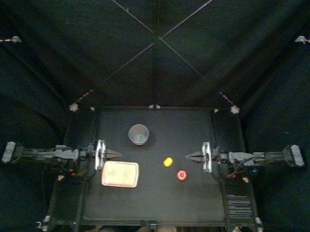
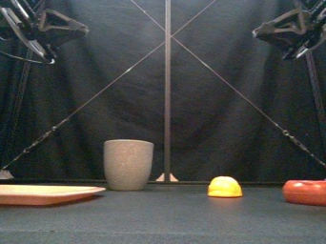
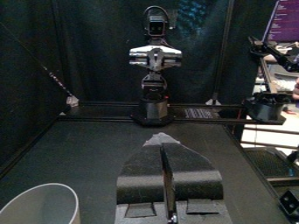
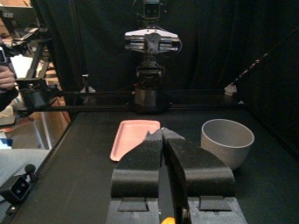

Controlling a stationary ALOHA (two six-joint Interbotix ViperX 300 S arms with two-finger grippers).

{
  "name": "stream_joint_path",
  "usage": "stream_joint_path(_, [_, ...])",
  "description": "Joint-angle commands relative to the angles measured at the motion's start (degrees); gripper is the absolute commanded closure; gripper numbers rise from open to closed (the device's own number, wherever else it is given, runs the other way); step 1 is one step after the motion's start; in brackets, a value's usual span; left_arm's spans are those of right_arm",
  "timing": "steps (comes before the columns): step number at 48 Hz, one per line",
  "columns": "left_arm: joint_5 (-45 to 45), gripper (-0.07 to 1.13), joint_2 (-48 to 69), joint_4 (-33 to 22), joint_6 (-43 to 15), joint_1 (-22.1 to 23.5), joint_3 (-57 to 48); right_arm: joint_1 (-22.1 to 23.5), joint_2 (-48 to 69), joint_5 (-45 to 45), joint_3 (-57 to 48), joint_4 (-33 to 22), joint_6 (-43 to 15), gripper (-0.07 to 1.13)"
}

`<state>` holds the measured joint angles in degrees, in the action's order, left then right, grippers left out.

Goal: Pick the donut then place it in the grey bowl
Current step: Pick the donut

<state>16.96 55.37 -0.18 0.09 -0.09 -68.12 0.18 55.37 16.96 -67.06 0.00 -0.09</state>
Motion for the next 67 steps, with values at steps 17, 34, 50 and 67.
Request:
stream_joint_path(17, [0.0,1.02,-0.35,0.53,-0.44,-1.05,0.79,2.72,-12.83,-1.23,-0.62,0.18,-0.79,0.82])
stream_joint_path(34, [0.79,1.02,-0.35,3.16,-0.53,-1.41,0.88,2.11,-18.72,-1.49,-1.76,7.91,-2.29,-0.03])
stream_joint_path(50, [0.7,1.02,-0.35,1.76,-0.18,-2.64,0.62,-2.99,-28.04,-7.47,-0.53,10.2,-2.46,0.0])
stream_joint_path(67, [0.7,1.02,-0.35,-3.08,-0.35,-5.54,0.62,-7.91,-40.17,-14.94,3.87,13.1,-2.29,0.0])
